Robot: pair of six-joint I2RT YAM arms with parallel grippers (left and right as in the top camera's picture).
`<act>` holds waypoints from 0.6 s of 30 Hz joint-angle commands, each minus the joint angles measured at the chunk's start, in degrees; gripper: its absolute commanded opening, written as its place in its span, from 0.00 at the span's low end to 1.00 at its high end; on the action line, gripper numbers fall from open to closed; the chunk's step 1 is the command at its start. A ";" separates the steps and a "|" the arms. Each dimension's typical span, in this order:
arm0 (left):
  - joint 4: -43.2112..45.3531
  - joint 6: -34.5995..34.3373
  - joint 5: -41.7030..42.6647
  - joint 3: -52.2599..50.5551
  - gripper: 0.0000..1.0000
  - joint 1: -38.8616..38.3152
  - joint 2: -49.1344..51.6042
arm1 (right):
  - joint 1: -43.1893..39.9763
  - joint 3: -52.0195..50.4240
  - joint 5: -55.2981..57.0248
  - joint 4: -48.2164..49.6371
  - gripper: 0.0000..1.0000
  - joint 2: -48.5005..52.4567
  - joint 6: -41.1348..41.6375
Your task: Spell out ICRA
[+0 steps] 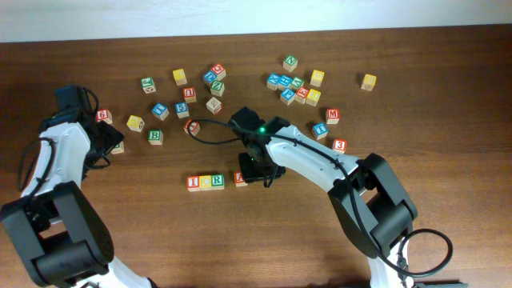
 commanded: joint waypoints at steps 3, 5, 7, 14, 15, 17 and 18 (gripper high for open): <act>-0.04 -0.15 -0.22 -0.22 0.99 0.09 -1.27 | 0.35 -0.31 0.24 -0.35 0.43 -0.39 -0.13; -0.04 -0.15 -0.22 -0.22 0.99 0.09 -1.27 | 0.59 -0.31 -0.72 -0.31 0.43 -0.39 -0.13; -0.04 -0.15 -0.22 -0.22 0.99 0.09 -1.27 | 0.92 -0.31 -0.79 -0.31 0.43 -0.39 -0.13; -0.04 -0.15 -0.22 -0.22 0.99 0.09 -1.27 | 1.09 -0.31 -0.76 -0.31 0.43 -0.39 -0.13; -0.04 -0.15 -0.22 -0.22 0.99 0.09 -1.27 | 1.09 -0.31 -0.76 -0.31 0.43 -0.39 -0.15; -0.04 -0.15 -0.22 -0.22 0.99 0.09 -1.27 | 1.09 -0.31 -0.44 -0.33 0.43 -0.39 -0.17; -0.04 -0.15 -0.22 -0.22 0.99 0.09 -1.27 | 1.09 -0.31 0.37 -0.35 0.43 -0.39 -0.17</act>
